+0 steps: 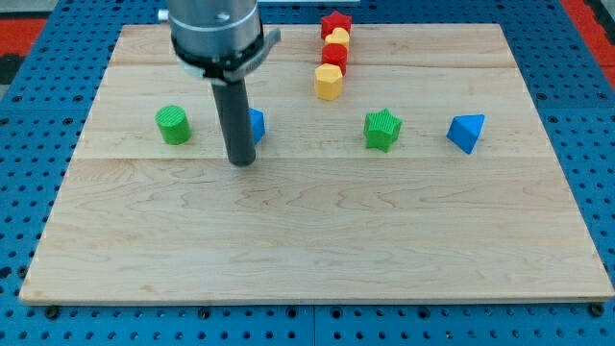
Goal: Move the red star towards top left
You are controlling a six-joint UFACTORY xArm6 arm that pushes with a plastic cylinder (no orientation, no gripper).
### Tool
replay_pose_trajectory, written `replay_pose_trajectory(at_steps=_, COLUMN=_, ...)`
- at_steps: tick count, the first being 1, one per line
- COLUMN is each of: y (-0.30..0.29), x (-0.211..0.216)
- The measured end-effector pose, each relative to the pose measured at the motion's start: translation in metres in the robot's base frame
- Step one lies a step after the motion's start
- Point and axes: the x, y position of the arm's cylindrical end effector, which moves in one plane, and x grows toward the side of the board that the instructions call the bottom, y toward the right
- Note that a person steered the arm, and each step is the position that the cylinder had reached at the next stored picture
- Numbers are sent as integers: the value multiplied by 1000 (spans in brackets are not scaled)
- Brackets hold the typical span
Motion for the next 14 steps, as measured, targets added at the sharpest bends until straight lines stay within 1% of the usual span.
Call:
replay_pose_trajectory(at_steps=1, y=71, x=57)
replay_pose_trajectory(at_steps=2, y=169, x=73)
replay_pose_trajectory(at_steps=3, y=306, x=69)
replay_pose_trajectory(at_steps=4, y=423, x=25)
replay_pose_trajectory(at_steps=5, y=426, x=11)
replay_pose_trajectory(at_steps=6, y=426, x=-63)
replay_pose_trajectory(at_steps=7, y=421, x=-165)
replay_pose_trajectory(at_steps=8, y=390, x=-268)
replay_pose_trajectory(at_steps=11, y=382, x=-274)
replay_pose_trajectory(at_steps=12, y=343, x=-274)
replay_pose_trajectory(at_steps=13, y=250, x=-265)
replay_pose_trajectory(at_steps=14, y=235, x=-273)
